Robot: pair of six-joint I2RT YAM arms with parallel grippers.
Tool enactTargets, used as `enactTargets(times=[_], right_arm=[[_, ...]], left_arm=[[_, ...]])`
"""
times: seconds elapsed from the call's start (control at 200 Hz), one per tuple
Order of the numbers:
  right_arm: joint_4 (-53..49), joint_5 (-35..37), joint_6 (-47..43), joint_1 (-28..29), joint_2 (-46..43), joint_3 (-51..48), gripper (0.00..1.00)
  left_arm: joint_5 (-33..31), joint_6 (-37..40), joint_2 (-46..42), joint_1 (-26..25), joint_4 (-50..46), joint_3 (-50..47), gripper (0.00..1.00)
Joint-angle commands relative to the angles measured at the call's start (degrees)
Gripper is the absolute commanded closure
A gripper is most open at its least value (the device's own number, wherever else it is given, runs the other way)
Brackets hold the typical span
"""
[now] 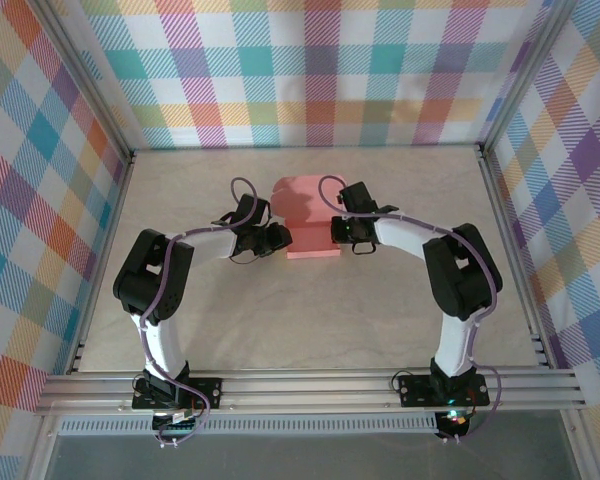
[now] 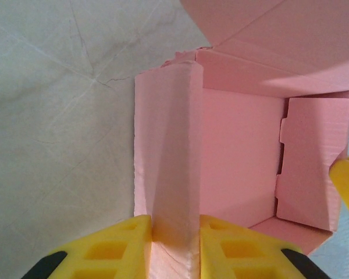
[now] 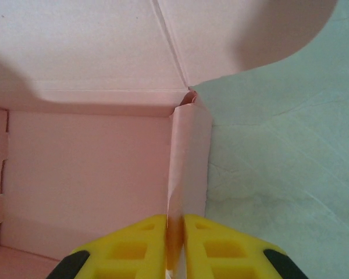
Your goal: Fold the paper box
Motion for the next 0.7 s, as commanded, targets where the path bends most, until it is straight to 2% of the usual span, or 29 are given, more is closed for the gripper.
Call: enactTargets(times=[0.0,0.53,0.695], right_arm=[[-5.7,2.7,-2.2,1.6,2.8,1.6,0.86],[-16.0,13.7,-4.7,5.3,8.6,10.2,0.86],[-16.9,15.1,-4.8,6.0,9.6,11.5,0.81]], left_arm=[[1.8,-0.1,0.7,-0.7,1.4,1.4,0.75],[2.2,-0.1,1.0,-0.8,1.6,1.6,0.75],[2.2,-0.1,1.1,-0.8,1.6,1.6,0.75]])
